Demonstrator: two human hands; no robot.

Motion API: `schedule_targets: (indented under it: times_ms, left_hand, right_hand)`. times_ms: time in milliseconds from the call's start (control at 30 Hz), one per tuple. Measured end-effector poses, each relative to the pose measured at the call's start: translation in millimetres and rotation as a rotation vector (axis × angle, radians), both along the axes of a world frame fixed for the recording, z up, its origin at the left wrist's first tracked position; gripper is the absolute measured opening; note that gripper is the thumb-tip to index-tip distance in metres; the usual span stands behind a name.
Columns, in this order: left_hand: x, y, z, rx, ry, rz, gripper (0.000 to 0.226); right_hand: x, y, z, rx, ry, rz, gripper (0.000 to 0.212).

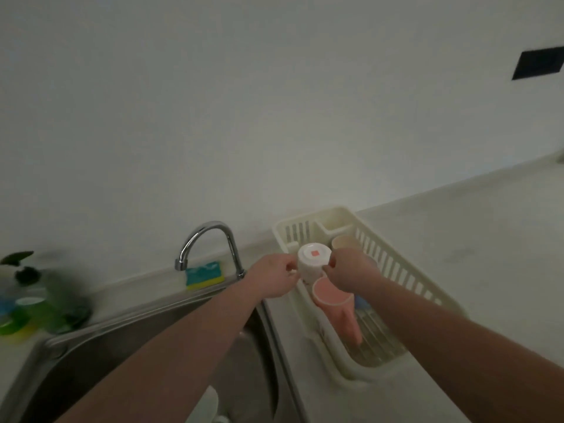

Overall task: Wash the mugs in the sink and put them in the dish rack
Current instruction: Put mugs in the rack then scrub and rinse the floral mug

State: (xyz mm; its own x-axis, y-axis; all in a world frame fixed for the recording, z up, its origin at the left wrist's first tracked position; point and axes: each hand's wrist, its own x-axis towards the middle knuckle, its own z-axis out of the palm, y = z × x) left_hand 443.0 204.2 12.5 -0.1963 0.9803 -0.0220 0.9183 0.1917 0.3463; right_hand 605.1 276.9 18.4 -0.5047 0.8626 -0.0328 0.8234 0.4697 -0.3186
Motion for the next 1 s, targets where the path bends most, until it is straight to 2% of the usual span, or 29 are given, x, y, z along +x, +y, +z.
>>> schedule_targets:
  times_ms: [167, 367, 500, 733, 1000]
  left_hand:
    - [-57, -54, -4, -0.033, -0.002, 0.114, 0.027]
    - [-127, -121, -36, -0.126, 0.012, 0.275, 0.028]
    - [-170, -157, -59, -0.179, -0.019, 0.396, 0.028]
    - [-243, -196, -90, -0.145, -0.055, 0.592, 0.032]
    - [-308, -203, -119, -0.151, -0.066, 0.638, 0.032]
  right_hand:
    - [-61, -23, -3, -0.057, -0.024, 0.135, 0.030]
    - [-129, -58, -36, -0.065, -0.121, 0.284, 0.027]
    - [-170, -71, -59, -0.098, -0.127, 0.302, 0.028]
    - [-243, -74, -86, -0.148, -0.056, 0.280, 0.032]
    - [-315, -62, -115, -0.213, -0.042, 0.211, 0.038]
